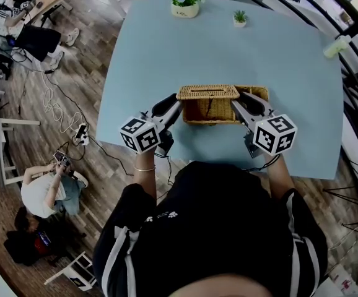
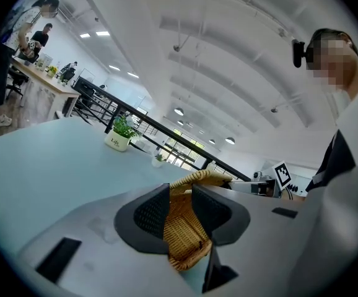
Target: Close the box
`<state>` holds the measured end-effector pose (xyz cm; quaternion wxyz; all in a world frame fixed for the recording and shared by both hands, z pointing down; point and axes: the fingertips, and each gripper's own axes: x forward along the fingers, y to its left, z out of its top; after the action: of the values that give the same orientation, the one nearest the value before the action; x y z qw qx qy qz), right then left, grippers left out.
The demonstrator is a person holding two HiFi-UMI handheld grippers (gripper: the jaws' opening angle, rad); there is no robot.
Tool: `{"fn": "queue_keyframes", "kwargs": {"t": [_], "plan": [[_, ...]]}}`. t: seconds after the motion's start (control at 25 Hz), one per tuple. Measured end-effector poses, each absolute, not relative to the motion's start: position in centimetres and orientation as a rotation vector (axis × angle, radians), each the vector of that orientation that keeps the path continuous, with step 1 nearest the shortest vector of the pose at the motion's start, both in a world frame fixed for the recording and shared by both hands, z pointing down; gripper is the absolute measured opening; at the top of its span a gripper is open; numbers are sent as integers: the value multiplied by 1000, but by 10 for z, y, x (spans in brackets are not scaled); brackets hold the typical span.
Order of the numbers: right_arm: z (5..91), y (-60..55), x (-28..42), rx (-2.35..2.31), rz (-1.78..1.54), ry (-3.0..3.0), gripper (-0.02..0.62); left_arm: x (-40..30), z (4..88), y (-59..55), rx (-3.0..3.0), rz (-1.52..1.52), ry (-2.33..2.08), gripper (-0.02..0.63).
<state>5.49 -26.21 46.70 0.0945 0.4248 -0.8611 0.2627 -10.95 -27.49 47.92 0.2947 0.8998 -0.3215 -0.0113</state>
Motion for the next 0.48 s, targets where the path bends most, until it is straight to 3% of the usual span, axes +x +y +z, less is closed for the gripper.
{"fn": "queue_keyframes", "kwargs": {"t": [0.48], "plan": [[481, -242, 54, 1230, 845, -2531, 129, -108, 493, -259, 2348, -8, -856, 92]]}}
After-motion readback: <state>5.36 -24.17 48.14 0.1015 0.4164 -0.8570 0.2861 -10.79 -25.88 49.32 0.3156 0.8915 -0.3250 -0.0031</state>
